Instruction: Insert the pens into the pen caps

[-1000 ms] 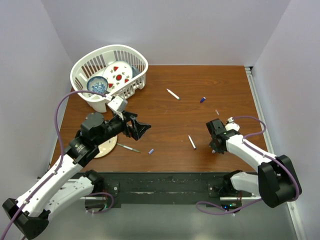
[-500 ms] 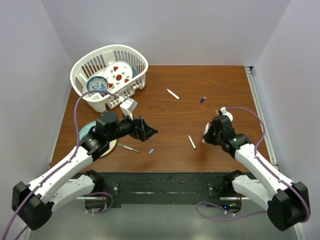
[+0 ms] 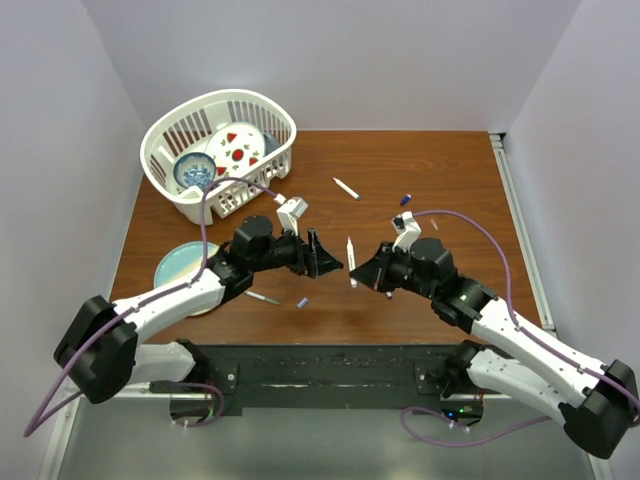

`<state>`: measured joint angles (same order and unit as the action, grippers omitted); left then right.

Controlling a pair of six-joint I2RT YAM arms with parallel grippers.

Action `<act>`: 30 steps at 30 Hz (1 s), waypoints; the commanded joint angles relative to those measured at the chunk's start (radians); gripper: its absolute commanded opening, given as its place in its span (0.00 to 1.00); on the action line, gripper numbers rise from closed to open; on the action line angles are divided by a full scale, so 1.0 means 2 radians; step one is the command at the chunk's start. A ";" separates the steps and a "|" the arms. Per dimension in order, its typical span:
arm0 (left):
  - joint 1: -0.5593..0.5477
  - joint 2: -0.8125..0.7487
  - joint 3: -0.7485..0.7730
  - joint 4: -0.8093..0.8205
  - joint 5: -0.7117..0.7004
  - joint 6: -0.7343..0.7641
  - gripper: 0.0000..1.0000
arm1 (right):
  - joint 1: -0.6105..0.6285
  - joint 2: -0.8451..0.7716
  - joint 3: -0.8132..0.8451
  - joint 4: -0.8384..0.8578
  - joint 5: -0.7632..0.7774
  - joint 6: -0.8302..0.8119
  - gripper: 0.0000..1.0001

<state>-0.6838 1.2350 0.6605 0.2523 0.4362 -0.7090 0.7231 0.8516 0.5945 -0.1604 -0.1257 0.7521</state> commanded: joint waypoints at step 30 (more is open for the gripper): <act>-0.030 0.010 -0.029 0.299 0.145 -0.127 0.00 | 0.038 -0.058 -0.116 0.291 -0.141 0.066 0.30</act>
<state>-0.7418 1.2987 0.6315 0.6624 0.6632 -0.8799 0.7971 0.7551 0.4141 0.1867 -0.3180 0.8291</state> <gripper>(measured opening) 0.165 0.328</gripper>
